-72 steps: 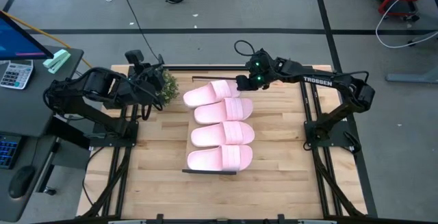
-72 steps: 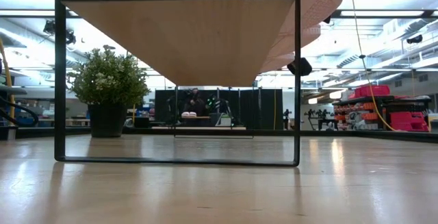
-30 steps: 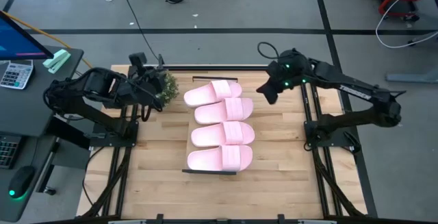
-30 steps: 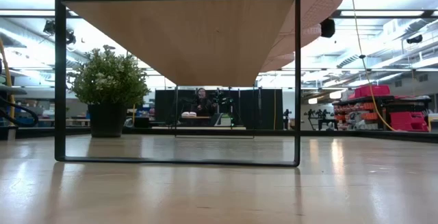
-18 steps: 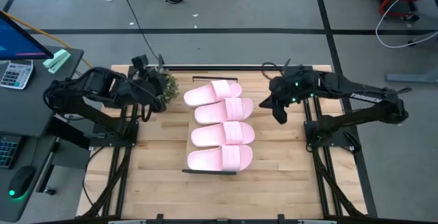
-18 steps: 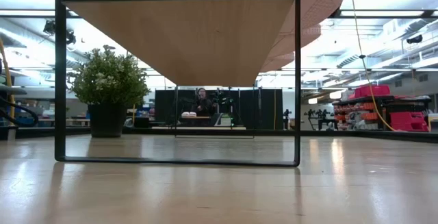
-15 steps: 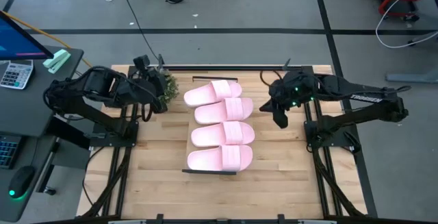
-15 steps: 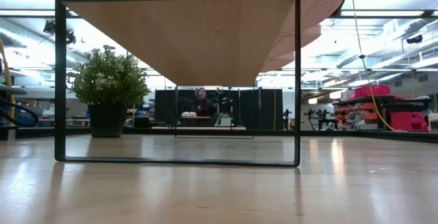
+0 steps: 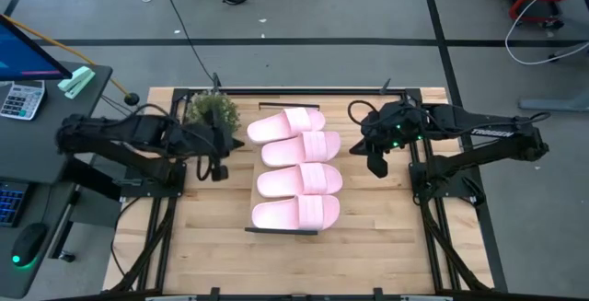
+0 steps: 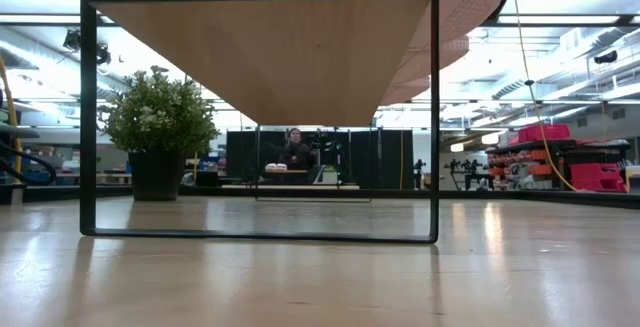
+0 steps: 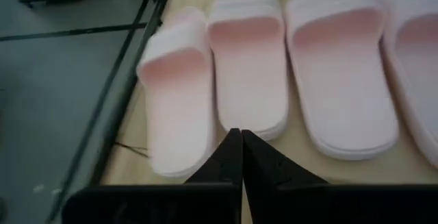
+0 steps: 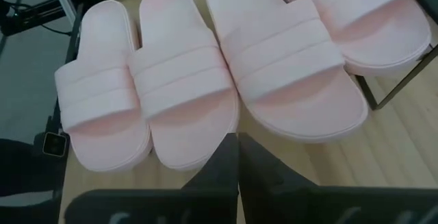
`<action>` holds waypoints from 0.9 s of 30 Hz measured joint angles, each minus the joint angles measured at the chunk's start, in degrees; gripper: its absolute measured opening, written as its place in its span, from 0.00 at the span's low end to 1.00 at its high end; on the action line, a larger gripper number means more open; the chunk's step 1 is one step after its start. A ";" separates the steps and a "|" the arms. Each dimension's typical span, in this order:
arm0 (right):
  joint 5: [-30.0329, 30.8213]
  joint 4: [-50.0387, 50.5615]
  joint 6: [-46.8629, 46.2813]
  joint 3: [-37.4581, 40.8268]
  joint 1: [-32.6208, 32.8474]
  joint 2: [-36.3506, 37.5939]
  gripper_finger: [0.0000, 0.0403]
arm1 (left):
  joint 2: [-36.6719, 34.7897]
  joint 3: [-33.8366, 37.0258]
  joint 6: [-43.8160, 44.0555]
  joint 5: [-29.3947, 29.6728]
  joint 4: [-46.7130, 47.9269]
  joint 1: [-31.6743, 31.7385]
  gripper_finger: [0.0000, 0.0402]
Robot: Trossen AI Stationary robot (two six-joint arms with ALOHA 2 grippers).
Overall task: Pick and place slides into the shelf
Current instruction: Return to Home Position
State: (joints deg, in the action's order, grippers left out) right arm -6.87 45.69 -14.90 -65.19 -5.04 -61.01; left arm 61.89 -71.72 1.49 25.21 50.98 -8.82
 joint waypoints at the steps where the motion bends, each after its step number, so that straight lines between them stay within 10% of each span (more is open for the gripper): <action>1: 0.26 0.00 0.00 0.00 0.00 0.00 0.00 | -1.76 2.79 0.89 -0.55 -2.32 -0.03 0.02; 16: 1.62 -0.45 -3.10 0.00 -0.07 -0.52 0.00 | -37.24 39.66 5.67 -4.76 -40.18 -0.02 0.02; 27: 2.55 -0.35 -2.92 0.00 -0.09 -1.34 0.00 | -53.96 52.59 3.30 -7.34 -46.95 -0.02 0.02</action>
State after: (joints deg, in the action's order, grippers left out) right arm -4.32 45.34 -17.82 -65.19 -5.13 -62.35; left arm 7.93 -19.13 4.79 17.87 4.03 -8.84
